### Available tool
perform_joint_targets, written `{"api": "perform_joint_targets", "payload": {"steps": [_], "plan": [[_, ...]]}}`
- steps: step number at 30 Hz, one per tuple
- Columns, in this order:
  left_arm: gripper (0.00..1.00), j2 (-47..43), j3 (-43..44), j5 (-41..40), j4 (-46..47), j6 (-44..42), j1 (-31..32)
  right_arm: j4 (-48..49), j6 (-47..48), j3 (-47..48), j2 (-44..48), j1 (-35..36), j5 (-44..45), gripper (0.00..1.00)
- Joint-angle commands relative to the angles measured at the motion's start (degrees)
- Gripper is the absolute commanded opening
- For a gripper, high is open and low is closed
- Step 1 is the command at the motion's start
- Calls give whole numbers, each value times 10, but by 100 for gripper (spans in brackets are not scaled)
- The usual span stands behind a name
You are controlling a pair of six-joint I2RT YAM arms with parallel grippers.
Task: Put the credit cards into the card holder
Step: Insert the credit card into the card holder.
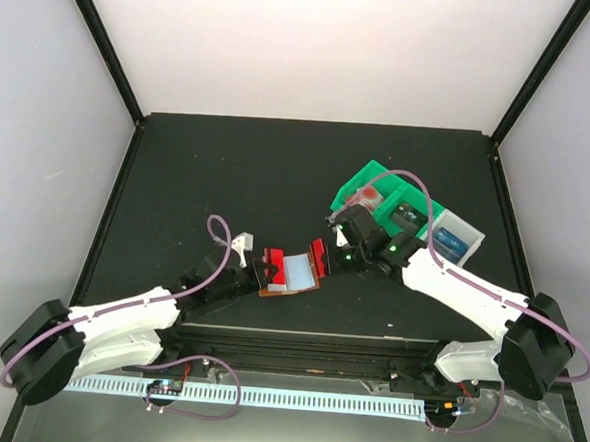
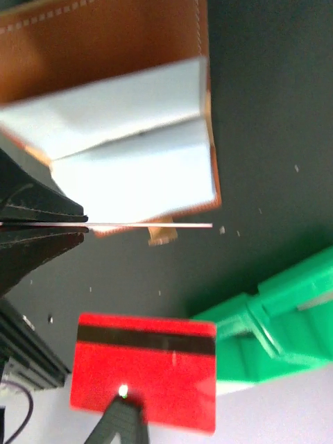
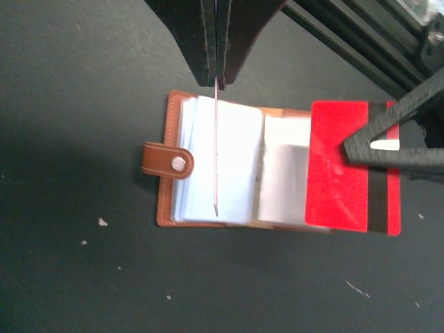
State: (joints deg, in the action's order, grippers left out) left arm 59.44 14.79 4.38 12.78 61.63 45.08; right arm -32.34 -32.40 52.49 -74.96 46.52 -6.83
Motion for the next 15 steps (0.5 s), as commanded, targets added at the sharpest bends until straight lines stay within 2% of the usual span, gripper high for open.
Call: {"api": "perform_joint_targets", "payload": {"steps": [1, 7, 15], "plan": [[2, -59, 39, 8, -77, -19, 3, 28, -30, 45, -4, 6, -22, 1], [2, -68, -1, -33, -15, 28, 5, 53, 13, 35, -33, 22, -55, 1], [2, -20, -29, -20, 85, 42, 5, 127, -3, -17, -84, 25, -38, 1]]}}
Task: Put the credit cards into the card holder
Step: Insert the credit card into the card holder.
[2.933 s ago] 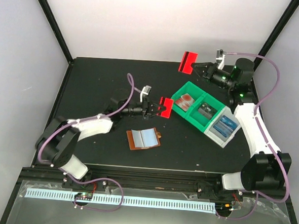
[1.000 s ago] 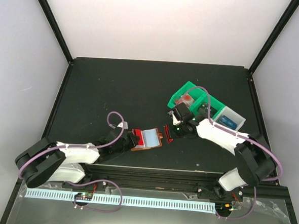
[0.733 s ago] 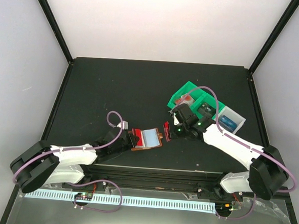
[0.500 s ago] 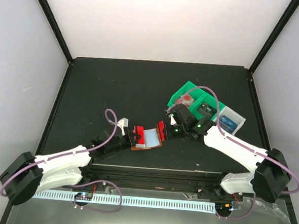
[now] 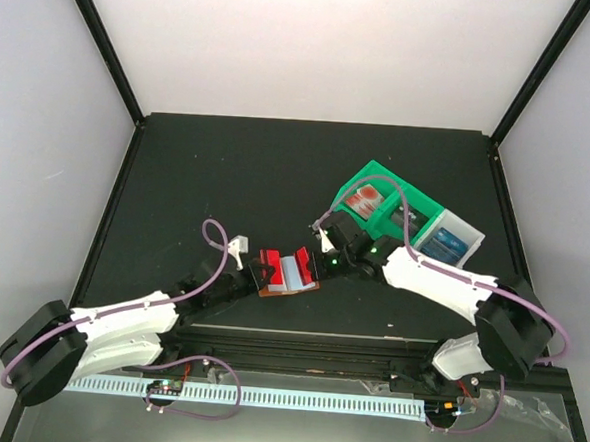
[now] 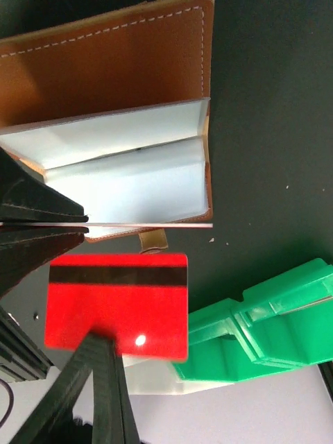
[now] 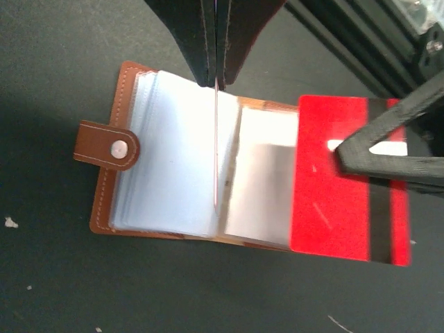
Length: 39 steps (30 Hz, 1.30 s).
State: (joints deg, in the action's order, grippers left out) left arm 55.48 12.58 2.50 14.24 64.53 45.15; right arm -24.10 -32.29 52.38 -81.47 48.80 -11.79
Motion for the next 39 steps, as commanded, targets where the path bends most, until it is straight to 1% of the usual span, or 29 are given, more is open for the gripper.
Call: {"api": "perform_joint_targets", "payload": {"steps": [1, 5, 11, 17, 22, 30, 35, 39], "plan": [[2, 27, -12, 1, 85, 15, 5, 51, -6, -19, -23, 2, 20, 1], [2, 44, -18, -15, 104, 16, 6, 56, -1, -18, -54, 1, 46, 1], [1, 74, -15, -26, 121, 21, 7, 12, 3, 15, -97, 1, 98, 1], [2, 107, -6, -29, 120, 23, 6, -9, 11, 26, -118, 1, 94, 1], [2, 142, -3, -35, 134, 30, 6, -12, 2, 11, -117, 1, 98, 1], [2, 224, -2, -8, 232, 44, 6, -13, -8, -6, -110, 1, 111, 1], [2, 265, -5, 4, 287, 68, 6, -27, -9, 0, -98, 1, 131, 1], [2, 290, -14, 13, 341, 80, 6, -35, -4, 10, -96, 1, 127, 1]]}}
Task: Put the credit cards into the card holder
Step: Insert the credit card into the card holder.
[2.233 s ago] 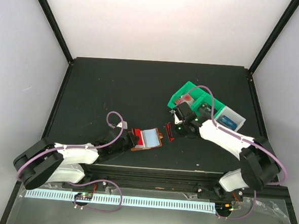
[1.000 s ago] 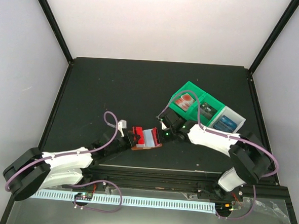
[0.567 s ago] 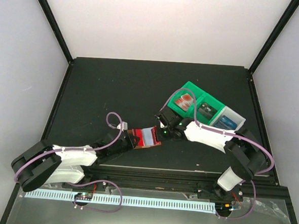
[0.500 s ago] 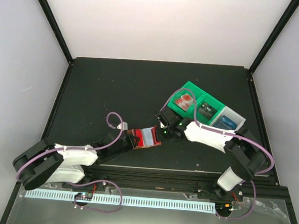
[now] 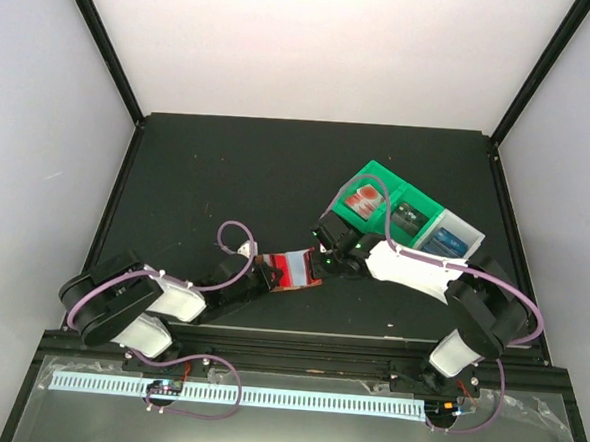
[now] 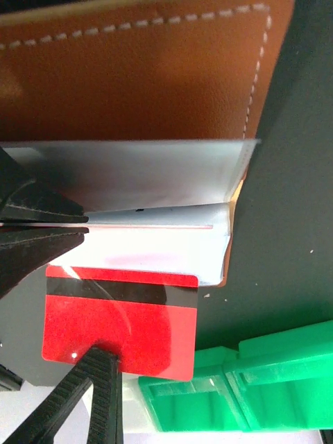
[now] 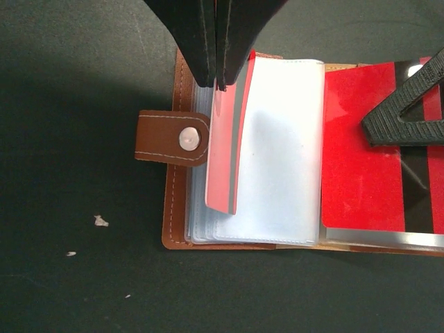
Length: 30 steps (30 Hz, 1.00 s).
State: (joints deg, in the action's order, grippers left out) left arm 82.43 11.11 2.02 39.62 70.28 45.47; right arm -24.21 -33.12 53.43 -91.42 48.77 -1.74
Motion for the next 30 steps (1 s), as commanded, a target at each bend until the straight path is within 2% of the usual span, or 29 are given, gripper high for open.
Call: {"api": "perform_joint_targets", "payload": {"steps": [1, 5, 13, 21, 30], "plan": [[1, 23, 0, 18, 95, 24, 3, -35, 5, 2, 4, 0, 25, 1], [2, 14, 0, 12, 92, 24, 4, -46, 10, 14, 12, 1, 32, 1], [2, -28, 9, -6, 27, 8, 5, -84, 26, 43, 9, 0, 85, 1], [2, -5, 17, -2, 37, 14, 6, -90, 45, 55, 19, 1, 96, 1], [2, 5, 22, -2, 33, 16, 8, -127, 146, 77, -13, 0, 138, 3]]}}
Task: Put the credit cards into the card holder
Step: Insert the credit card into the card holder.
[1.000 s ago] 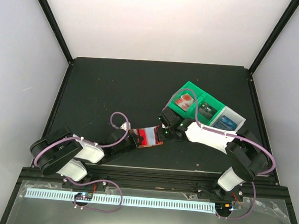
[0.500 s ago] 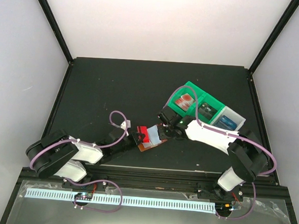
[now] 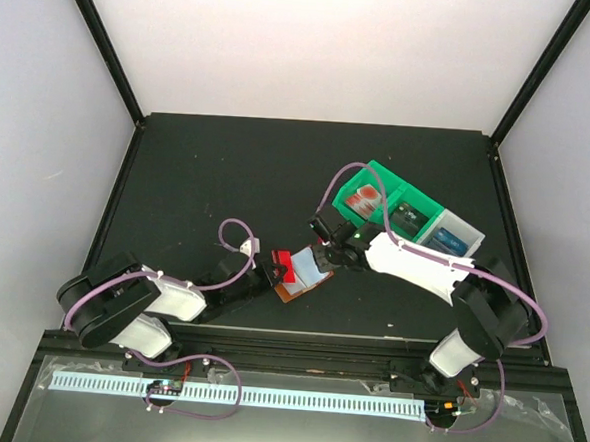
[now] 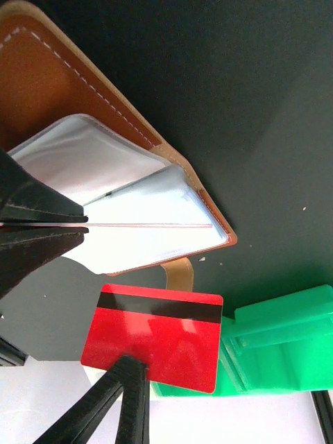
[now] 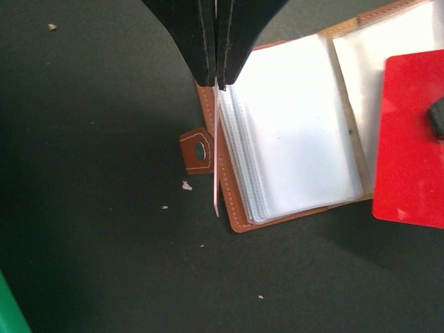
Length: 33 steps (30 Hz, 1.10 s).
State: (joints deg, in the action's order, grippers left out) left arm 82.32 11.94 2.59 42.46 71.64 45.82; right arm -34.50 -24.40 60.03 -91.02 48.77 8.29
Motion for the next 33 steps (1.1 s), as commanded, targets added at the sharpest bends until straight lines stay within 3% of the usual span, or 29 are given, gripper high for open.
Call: {"api": "perform_joint_targets", "payload": {"steps": [1, 8, 16, 24, 33], "plan": [[2, 6, 14, -7, 4, 3, 5, -25, 66, 9, -24, 1, 44, 3], [2, 7, 14, -7, 5, 3, 5, -19, 73, 8, -54, 1, 49, 2], [2, -19, 2, -25, -11, 6, 5, 5, -47, -44, -12, 2, -48, 2], [2, -84, -14, -48, -61, 8, 7, 33, -134, -78, 26, 2, -91, 1], [2, -197, -19, -77, -166, -16, 8, 39, -146, -71, 53, 4, -90, 1]]}}
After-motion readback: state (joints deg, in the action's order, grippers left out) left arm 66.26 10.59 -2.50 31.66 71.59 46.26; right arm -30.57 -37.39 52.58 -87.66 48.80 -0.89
